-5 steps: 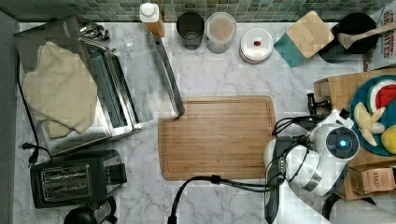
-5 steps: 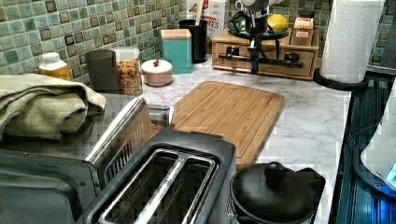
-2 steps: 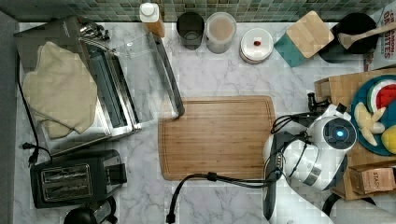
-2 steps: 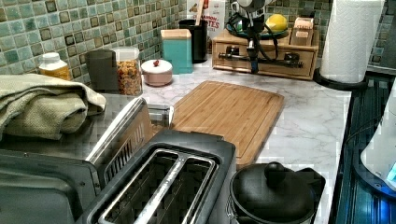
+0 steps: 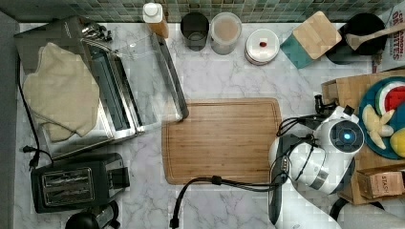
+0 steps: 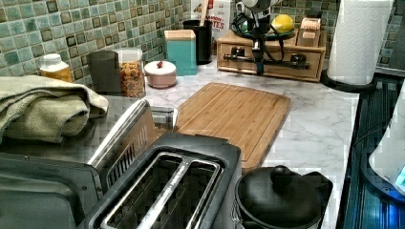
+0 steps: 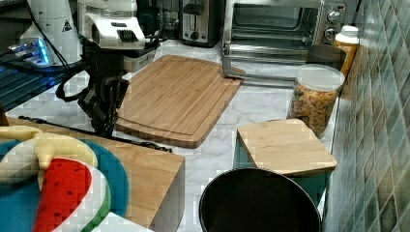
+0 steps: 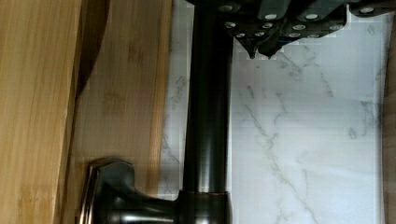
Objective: Close the drawer.
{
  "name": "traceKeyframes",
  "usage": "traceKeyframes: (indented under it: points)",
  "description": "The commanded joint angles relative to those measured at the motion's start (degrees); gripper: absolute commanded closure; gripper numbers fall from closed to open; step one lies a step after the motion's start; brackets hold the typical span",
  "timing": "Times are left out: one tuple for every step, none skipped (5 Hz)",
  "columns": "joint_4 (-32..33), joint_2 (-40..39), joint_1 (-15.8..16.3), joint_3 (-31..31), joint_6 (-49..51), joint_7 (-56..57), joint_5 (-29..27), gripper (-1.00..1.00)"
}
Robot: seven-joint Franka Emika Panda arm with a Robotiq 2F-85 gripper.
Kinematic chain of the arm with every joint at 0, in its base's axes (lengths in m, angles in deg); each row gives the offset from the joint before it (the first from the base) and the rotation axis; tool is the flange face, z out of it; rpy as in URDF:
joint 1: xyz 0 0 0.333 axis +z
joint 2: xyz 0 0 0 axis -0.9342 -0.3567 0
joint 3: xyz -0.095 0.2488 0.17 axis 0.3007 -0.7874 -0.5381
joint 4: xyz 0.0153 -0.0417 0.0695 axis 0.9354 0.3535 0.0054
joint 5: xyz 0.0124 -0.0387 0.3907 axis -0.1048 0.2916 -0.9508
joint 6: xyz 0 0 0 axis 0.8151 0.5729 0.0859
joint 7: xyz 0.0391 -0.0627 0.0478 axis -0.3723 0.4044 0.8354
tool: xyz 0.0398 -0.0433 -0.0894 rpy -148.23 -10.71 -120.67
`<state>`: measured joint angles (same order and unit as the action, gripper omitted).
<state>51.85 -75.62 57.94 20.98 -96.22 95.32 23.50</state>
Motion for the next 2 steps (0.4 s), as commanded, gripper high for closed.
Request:
traceKeyframes:
  points:
    - [-17.2,0.0,-5.6,7.2,-6.0,-0.2,2.0,1.00]
    - [-17.2,0.0,-5.5,7.2,-6.0,-0.2,2.0,1.00]
